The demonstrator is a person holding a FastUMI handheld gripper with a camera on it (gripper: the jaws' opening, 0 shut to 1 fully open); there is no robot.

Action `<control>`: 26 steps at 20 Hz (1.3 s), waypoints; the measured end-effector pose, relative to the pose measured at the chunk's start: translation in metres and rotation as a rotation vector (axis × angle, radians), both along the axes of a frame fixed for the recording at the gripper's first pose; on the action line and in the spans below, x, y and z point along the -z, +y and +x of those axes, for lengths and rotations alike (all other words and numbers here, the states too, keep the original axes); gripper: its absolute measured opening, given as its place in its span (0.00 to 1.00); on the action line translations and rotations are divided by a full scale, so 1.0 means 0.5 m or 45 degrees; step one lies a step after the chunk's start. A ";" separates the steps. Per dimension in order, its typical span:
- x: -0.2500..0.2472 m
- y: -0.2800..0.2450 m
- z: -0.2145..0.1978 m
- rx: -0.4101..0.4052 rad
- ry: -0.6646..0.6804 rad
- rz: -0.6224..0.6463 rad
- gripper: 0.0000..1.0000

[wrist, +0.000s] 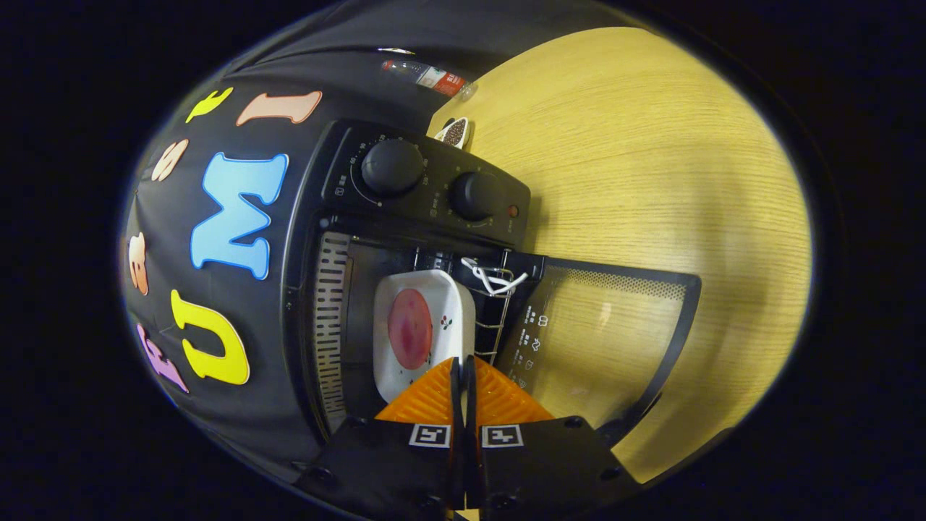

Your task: Open the toaster oven, put the food inside, and close the toaster oven door.

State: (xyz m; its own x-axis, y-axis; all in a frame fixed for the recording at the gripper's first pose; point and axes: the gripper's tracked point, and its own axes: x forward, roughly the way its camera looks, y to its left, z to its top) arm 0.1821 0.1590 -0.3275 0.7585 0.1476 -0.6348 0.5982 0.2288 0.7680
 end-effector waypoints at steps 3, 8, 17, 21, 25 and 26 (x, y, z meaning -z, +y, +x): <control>-0.001 0.017 0.013 -0.012 -0.024 0.014 0.02; -0.048 0.022 0.021 -0.082 -0.178 0.003 0.42; -0.095 0.019 -0.069 -0.459 -0.267 -0.279 0.97; -0.101 0.021 -0.114 -0.643 -0.297 -0.444 0.97; -0.092 0.032 -0.166 -0.852 -0.312 -0.621 0.97; -0.089 0.034 -0.175 -0.899 -0.314 -0.658 0.97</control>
